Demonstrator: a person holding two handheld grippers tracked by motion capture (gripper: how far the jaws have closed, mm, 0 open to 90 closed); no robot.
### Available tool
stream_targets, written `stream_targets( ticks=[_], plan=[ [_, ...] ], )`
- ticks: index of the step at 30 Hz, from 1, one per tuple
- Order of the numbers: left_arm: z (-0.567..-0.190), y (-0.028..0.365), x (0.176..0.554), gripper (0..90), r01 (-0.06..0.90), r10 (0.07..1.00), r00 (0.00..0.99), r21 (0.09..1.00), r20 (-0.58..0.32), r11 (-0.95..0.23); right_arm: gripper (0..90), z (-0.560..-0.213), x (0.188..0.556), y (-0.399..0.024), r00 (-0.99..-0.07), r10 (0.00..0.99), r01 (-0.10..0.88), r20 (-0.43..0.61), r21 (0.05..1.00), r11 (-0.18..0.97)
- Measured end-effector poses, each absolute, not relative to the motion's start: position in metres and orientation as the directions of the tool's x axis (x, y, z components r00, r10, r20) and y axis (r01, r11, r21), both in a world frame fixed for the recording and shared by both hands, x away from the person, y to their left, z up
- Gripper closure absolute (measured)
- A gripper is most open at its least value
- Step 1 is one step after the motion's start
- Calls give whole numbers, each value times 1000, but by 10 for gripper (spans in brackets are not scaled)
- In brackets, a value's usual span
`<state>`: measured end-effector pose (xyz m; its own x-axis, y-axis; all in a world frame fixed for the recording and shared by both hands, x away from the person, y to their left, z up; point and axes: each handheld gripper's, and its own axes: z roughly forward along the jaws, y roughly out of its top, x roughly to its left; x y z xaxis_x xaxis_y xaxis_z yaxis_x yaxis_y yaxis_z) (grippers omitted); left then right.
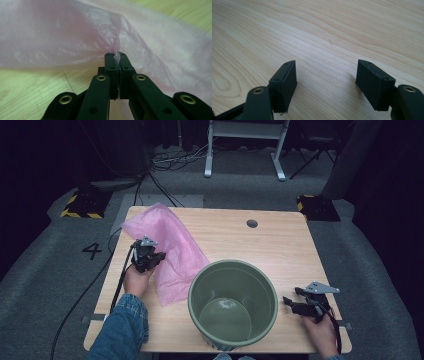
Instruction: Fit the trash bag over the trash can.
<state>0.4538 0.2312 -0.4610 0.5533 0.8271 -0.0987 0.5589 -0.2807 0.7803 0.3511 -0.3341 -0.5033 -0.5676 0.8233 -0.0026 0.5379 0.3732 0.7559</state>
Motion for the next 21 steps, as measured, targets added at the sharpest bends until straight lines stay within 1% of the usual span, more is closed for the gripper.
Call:
stream_targets(
  ticks=[3,4,5,7,8,9,14,20,21],
  plan=[
    [-445,236,439,885,482,802,589,840,-102,-247,328,-503,351,-334,-567,823,538,-3,756,373],
    [-445,236,439,885,482,802,589,840,-102,-247,328,-503,351,-334,-568,823,538,-3,756,373],
    [-437,237,434,885,450,789,606,860,-96,-241,327,-503,351,-334,-568,823,538,-3,756,373],
    [-430,239,429,885,415,769,633,880,-95,-233,328,-503,351,-334,-567,823,538,-2,756,373],
    [-430,239,429,884,415,769,633,880,-95,-233,328,-503,351,-334,-567,824,538,-2,756,373],
    [-425,243,424,884,373,740,667,899,-88,-229,328,-503,351,-334,-568,823,538,-2,756,373],
    [-413,250,418,884,332,698,709,919,-94,-214,328,-503,351,-334,-567,823,538,-2,756,373],
    [-386,256,405,884,280,674,737,928,-42,-248,327,-503,351,-334,-567,823,538,-3,756,373],
    [-386,256,405,884,280,674,737,928,-42,-248,327,-503,351,-334,-567,823,538,-3,756,373]
  ],
)
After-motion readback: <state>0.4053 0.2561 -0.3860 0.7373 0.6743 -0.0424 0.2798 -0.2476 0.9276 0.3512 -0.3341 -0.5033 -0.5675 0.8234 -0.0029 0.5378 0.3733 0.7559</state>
